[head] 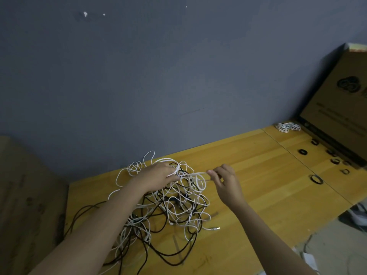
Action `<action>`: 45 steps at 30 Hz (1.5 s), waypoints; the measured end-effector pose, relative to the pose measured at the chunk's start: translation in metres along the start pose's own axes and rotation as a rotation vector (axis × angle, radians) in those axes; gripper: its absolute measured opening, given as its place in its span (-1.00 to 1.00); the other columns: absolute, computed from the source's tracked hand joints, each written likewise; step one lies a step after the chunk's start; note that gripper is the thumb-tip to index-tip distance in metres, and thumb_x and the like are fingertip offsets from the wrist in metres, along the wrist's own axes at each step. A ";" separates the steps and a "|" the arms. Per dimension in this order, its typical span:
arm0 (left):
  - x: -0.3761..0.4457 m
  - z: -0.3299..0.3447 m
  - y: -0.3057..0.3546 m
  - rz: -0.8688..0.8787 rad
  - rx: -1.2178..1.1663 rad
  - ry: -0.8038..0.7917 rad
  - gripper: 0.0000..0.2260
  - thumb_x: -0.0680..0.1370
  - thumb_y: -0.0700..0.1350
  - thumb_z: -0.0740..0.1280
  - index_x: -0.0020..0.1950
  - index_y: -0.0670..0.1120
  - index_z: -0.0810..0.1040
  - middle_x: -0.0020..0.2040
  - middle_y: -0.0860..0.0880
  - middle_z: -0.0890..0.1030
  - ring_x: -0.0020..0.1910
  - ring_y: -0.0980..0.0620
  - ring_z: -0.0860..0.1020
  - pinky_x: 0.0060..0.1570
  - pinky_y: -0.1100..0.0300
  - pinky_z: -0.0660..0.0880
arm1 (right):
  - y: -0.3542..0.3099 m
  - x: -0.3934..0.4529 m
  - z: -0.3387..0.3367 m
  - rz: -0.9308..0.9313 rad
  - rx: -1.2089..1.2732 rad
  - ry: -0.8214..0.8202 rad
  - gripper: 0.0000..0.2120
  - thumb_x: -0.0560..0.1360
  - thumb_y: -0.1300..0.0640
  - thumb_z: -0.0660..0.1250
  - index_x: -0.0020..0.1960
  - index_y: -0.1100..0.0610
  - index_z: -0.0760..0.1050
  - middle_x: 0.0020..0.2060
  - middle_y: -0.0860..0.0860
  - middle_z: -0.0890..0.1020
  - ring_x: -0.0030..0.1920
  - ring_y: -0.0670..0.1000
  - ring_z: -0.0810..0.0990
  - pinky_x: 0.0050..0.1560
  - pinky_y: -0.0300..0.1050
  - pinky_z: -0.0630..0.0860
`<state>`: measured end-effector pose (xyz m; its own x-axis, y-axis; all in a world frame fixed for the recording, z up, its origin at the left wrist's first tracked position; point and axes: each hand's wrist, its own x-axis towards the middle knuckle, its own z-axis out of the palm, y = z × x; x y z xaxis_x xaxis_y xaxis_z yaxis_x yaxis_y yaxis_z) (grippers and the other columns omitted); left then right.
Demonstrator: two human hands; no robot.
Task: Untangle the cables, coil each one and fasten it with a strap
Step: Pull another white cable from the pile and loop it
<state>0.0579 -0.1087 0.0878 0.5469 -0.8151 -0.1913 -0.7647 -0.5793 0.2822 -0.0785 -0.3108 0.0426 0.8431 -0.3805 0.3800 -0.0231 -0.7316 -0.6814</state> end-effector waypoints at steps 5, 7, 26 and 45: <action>-0.003 0.001 0.007 0.020 -0.335 0.043 -0.63 0.65 0.13 0.07 -0.28 -0.03 0.33 -0.28 0.06 0.42 -0.23 0.13 0.41 -0.13 0.12 0.35 | -0.027 0.009 -0.010 0.300 0.456 -0.020 -0.68 0.62 0.10 0.18 -0.29 0.14 0.41 -0.46 -0.03 0.33 -0.44 -0.13 0.36 -0.24 -0.16 0.56; -0.005 -0.001 0.009 -0.020 -0.483 0.081 -0.63 0.64 0.13 0.09 -0.27 -0.06 0.36 -0.38 0.06 0.45 -0.43 0.21 0.40 -0.20 0.12 0.40 | -0.030 0.014 -0.011 0.406 0.559 -0.024 -0.67 0.63 0.07 0.16 -0.27 0.16 0.41 -0.52 -0.07 0.23 -0.49 -0.11 0.25 -0.43 -0.17 0.44; -0.019 0.012 -0.079 -0.693 -0.270 0.345 -0.73 0.68 -0.03 0.02 0.02 -0.16 0.41 0.17 -0.25 0.54 0.14 -0.24 0.51 -0.02 0.02 0.36 | 0.020 0.055 -0.048 0.905 0.965 0.530 -0.80 0.66 0.16 0.08 -0.13 0.14 0.34 -0.37 0.07 0.36 -0.55 -0.11 0.47 -0.36 -0.18 0.51; -0.007 -0.051 0.017 -0.137 -0.951 0.224 -0.63 0.66 0.04 0.09 -0.27 -0.10 0.42 -0.51 0.08 0.36 -0.57 0.17 0.27 -0.51 0.35 0.23 | -0.067 0.058 0.016 0.541 0.737 -0.113 -0.77 0.65 0.24 0.11 0.29 0.22 0.35 -0.22 0.07 0.55 -0.33 -0.01 0.58 -0.32 -0.22 0.53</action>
<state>0.0580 -0.1122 0.1418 0.7370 -0.6643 -0.1241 -0.1508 -0.3407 0.9280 -0.0195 -0.2743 0.1000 0.8652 -0.4804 -0.1437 -0.1144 0.0900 -0.9894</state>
